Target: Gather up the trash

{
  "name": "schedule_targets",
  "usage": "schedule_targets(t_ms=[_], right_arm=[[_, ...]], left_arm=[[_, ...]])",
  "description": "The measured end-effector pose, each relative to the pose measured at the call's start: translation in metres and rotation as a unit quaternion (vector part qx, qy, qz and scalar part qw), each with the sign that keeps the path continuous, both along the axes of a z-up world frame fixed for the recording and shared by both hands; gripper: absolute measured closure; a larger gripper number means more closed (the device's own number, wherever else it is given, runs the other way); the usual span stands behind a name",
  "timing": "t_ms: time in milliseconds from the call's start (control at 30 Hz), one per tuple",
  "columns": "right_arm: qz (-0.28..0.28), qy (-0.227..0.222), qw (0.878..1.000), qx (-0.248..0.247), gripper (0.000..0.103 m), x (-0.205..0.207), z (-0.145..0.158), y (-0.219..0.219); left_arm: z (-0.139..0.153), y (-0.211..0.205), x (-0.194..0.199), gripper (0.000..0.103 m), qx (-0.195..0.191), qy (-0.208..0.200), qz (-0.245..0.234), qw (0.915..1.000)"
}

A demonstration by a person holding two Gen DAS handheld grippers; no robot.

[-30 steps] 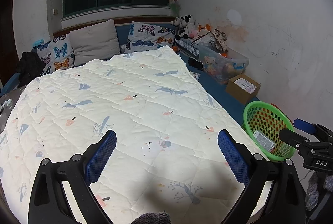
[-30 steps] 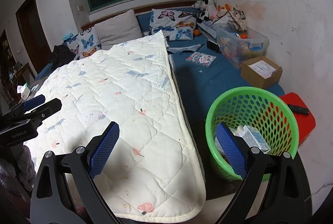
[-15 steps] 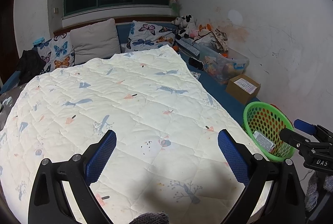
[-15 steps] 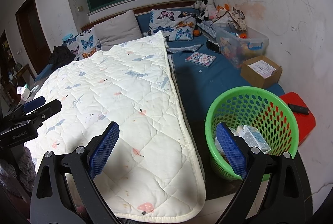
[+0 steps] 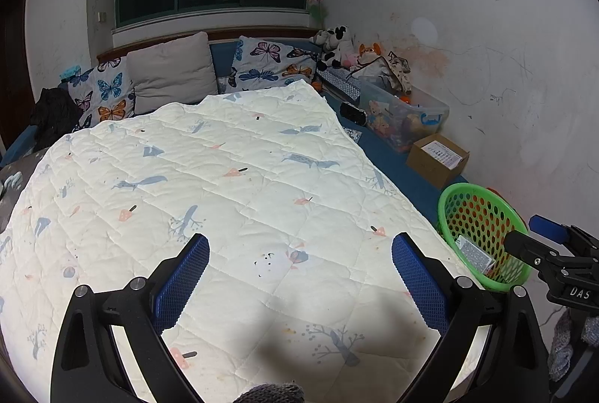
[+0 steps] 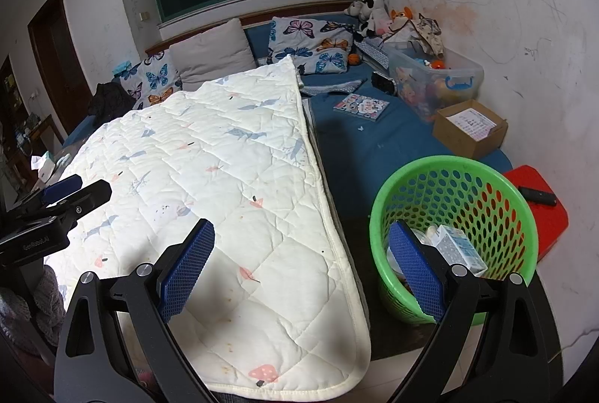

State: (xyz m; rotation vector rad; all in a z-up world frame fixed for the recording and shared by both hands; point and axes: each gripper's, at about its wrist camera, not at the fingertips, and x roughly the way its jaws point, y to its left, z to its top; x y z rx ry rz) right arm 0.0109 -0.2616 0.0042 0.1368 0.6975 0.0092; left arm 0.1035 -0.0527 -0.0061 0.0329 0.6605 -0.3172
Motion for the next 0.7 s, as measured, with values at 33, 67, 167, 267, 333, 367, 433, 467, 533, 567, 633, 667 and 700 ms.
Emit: schedule_targets(t_ms=[33, 67, 167, 267, 333, 367, 433, 467, 533, 567, 633, 667, 700], right_arm=[[0.0, 0.0, 1.0, -0.001, 0.009, 0.0002, 0.0, 0.0003], [-0.001, -0.001, 1.0, -0.001, 0.009, 0.0002, 0.0001, 0.0003], [0.001, -0.001, 1.0, -0.001, 0.009, 0.0002, 0.0, 0.0002], [0.0, 0.0, 1.0, 0.001, 0.009, 0.0004, 0.0001, 0.0002], [0.0, 0.0, 1.0, 0.0, 0.009, 0.0008, 0.0004, 0.0008], [0.0, 0.001, 1.0, 0.0, 0.009, 0.001, 0.0004, 0.0006], [0.0, 0.0, 1.0, 0.0, 0.009, 0.0006, 0.0005, 0.0008], [0.001, 0.0, 1.0, 0.0, 0.009, 0.0007, 0.0005, 0.0008], [0.001, 0.0, 1.0, 0.001, 0.009, 0.0011, 0.0004, 0.0007], [0.001, 0.0, 1.0, 0.001, 0.009, 0.0015, 0.0006, 0.0009], [0.001, 0.0, 1.0, 0.0, 0.009, 0.0012, 0.0006, 0.0011], [0.001, 0.0, 1.0, 0.001, 0.009, 0.0012, 0.0007, 0.001], [0.001, 0.0, 1.0, 0.001, 0.009, 0.0014, 0.0007, 0.0014]], left_arm=[[0.0, 0.0002, 0.0001, 0.008, -0.001, 0.0, 0.0, 1.0], [0.0, 0.0002, -0.0001, 0.008, -0.001, 0.0, 0.0, 1.0], [-0.0013, -0.0011, -0.0009, 0.008, 0.0, -0.001, 0.001, 1.0], [-0.0019, -0.0007, -0.0008, 0.008, 0.0, 0.0, 0.002, 1.0], [-0.0026, -0.0007, -0.0015, 0.008, 0.0, 0.0, 0.003, 1.0], [-0.0027, -0.0008, -0.0019, 0.008, -0.001, -0.001, 0.003, 1.0], [-0.0026, -0.0005, -0.0012, 0.008, -0.001, -0.001, 0.004, 1.0], [-0.0026, -0.0004, -0.0011, 0.008, -0.001, -0.001, 0.004, 1.0], [-0.0031, -0.0008, -0.0013, 0.008, -0.001, 0.0, 0.005, 1.0], [-0.0028, -0.0005, -0.0012, 0.008, -0.001, 0.0, 0.005, 1.0], [-0.0024, -0.0003, -0.0008, 0.008, -0.001, 0.0, 0.006, 1.0], [-0.0025, -0.0005, -0.0009, 0.008, -0.001, 0.0, 0.005, 1.0], [-0.0024, -0.0002, -0.0007, 0.008, -0.001, 0.0, 0.005, 1.0]])
